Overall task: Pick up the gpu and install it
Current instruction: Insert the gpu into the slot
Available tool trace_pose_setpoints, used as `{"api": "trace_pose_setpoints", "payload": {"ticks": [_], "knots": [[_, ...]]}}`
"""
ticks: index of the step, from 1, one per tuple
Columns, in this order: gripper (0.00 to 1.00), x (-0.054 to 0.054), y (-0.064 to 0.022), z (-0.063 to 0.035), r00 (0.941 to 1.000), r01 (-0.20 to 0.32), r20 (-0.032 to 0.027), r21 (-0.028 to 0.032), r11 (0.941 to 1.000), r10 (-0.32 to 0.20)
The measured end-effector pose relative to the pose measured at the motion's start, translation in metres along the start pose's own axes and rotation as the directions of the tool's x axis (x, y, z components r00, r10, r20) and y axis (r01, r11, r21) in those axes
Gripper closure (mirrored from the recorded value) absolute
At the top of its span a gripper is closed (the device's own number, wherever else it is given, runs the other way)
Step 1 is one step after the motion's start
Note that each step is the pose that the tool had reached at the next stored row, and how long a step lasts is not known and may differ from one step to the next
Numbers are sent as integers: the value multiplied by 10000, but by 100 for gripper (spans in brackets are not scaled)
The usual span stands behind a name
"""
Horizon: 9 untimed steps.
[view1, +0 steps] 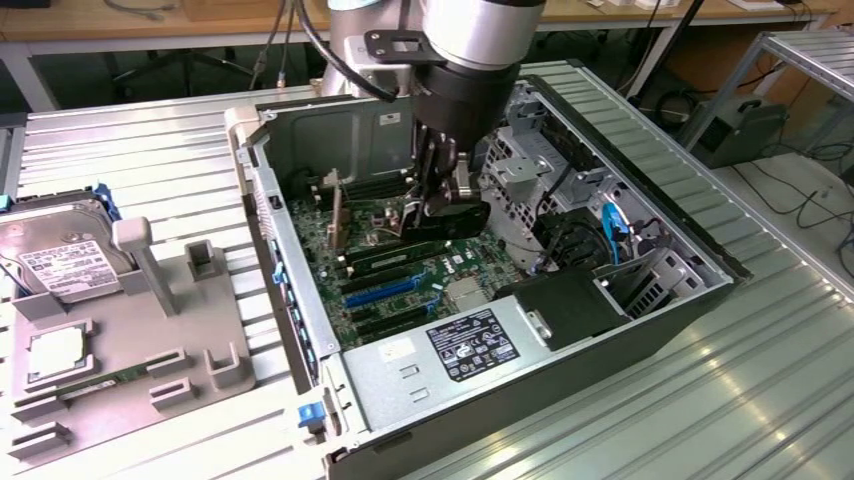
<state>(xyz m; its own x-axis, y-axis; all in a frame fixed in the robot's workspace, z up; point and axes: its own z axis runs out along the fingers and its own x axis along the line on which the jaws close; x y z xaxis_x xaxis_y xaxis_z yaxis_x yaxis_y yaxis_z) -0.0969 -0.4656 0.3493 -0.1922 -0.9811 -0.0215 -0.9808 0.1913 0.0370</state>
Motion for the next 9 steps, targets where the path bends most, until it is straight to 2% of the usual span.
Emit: {"api": "trace_pose_setpoints", "payload": {"ticks": [4,9], "knots": [[74,37,10,37,9998,202,-5,2,9998,-202],[74,42,7,87,9947,1032,-36,-18,9947,-1032]]}}
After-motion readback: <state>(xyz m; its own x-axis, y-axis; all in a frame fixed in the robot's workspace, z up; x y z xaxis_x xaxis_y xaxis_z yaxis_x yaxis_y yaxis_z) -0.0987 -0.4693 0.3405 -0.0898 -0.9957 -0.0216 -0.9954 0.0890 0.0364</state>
